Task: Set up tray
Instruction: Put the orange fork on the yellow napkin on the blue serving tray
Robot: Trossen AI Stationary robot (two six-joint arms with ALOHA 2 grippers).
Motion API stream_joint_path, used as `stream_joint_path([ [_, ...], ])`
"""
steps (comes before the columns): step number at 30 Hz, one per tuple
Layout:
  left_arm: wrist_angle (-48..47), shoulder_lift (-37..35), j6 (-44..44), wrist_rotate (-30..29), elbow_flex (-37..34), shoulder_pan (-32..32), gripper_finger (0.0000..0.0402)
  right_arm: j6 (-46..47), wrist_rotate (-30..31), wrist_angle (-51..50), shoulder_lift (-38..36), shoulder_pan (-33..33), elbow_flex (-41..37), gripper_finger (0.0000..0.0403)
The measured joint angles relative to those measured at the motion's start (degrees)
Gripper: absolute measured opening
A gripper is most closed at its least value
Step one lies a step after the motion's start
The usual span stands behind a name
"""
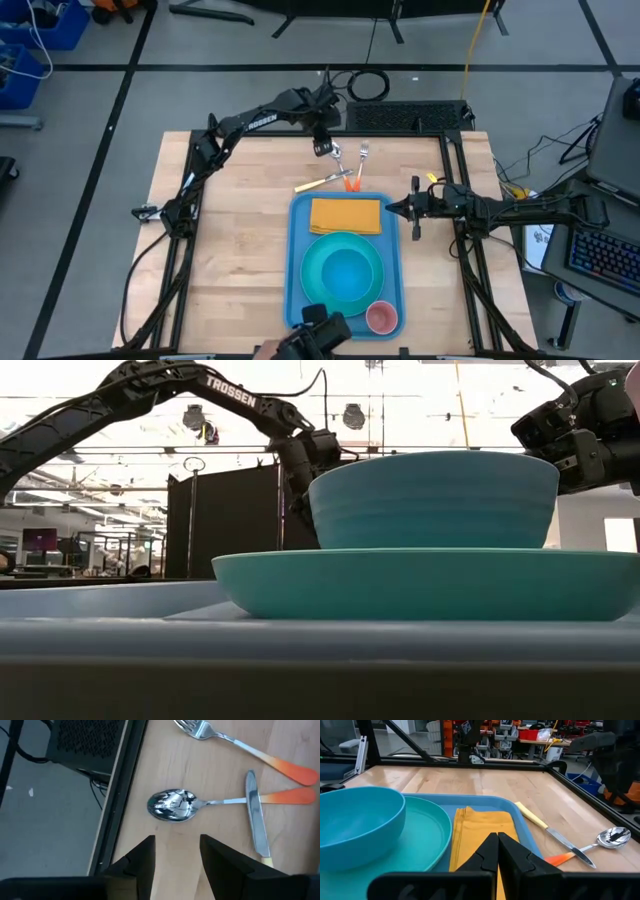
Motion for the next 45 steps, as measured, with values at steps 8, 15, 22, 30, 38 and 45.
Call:
stream_joint_path([
  [8,8.34,0.00,10.25,-6.74,0.00,-1.66,0.0156,0.27,0.02,-0.59,0.00,0.00,0.00,0.0000],
  [15,17.44,0.00,27.34,-15.13,0.00,-5.87,0.0155,1.43,0.05,-2.54,-0.02,0.00,0.00,0.0000],
  [22,17.26,0.02,32.08,-17.47,0.00,-5.63,0.0081,3.09,0.07,-4.79,-0.02,0.00,0.00,0.0000],
  [30,13.04,0.24,35.11,-9.98,0.00,-5.13,0.0004,3.10,0.09,-5.04,-0.01,0.00,0.00,0.0000],
  [38,6.79,-0.27,26.93,-14.86,-0.04,-5.62,0.0002,6.29,2.90,-3.89,-0.02,-0.01,0.00,0.0000],
  [45,1.66,-5.57,5.87,2.40,-0.02,-3.77,0.0002,8.54,12.13,-8.22,0.05,-1.40,1.78,0.0000],
])
